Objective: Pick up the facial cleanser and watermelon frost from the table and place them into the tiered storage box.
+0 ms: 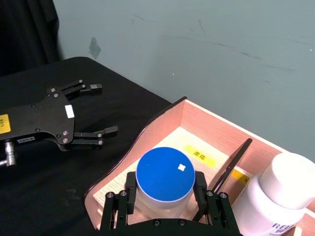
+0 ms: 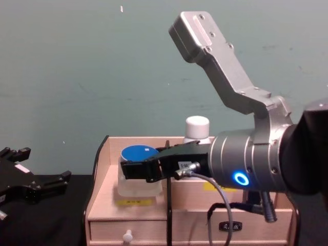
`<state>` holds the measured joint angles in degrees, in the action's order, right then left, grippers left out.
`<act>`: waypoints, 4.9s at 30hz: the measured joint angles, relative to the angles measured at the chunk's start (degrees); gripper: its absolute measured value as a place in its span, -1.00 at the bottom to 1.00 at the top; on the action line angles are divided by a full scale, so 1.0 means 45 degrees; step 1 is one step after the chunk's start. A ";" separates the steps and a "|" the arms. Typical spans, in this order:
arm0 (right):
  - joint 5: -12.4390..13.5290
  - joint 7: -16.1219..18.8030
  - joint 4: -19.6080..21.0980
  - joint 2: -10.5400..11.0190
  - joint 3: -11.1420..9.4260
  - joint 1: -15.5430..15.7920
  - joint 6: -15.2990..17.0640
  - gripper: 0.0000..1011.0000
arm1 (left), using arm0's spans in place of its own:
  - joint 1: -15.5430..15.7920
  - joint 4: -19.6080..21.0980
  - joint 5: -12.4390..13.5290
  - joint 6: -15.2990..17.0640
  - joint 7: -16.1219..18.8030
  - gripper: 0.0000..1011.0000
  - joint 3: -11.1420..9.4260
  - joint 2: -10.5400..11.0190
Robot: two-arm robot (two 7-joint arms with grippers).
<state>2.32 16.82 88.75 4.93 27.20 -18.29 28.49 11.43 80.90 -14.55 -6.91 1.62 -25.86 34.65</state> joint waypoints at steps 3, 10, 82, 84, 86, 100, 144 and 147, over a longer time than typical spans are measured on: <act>-0.0087 -0.0001 -0.0212 -0.0110 -0.0013 -0.0111 0.0001 0.41 | -0.0001 0.0000 0.0000 0.0000 0.0000 0.98 0.0000 0.0000; -0.0230 -0.0007 -0.0493 -0.0258 -0.0037 -0.0226 -0.0007 0.41 | 0.0000 0.0001 0.0000 0.0000 0.0000 0.98 0.0000 0.0000; -0.1314 -0.1828 0.4430 0.1182 -0.1823 0.4509 -0.3246 0.98 | 0.0000 0.0001 0.0000 0.0000 0.0000 0.98 0.0000 0.0000; -0.1438 -0.2059 0.4352 0.1095 -0.2011 0.4556 -0.3332 0.98 | 0.0000 0.0000 0.0000 0.0000 0.0001 0.98 -0.0001 0.0000; -0.1628 -0.2391 0.4207 0.0969 -0.2266 0.4590 -0.3471 0.98 | 0.0000 0.0000 0.0000 0.0000 -0.0001 0.98 0.0000 0.0000; -0.1952 -0.3213 0.3253 0.0475 -0.3822 0.4400 -0.3772 0.98 | 0.0000 0.0001 0.0000 0.0000 0.0000 0.98 0.0000 0.0000; -0.2230 -0.3110 0.2088 0.0065 -0.4502 0.4236 -0.3762 0.98 | 0.0000 0.0001 0.0000 0.0000 0.0000 0.98 -0.0001 0.0000; -0.2229 -0.3114 0.2091 0.0070 -0.4498 0.4236 -0.3759 0.98 | 0.0000 0.0001 0.0000 0.0000 0.0000 0.98 0.0000 0.0000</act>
<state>-7.71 2.81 98.16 5.25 6.96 0.77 11.57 11.43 80.90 -14.55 -6.91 1.62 -25.86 34.65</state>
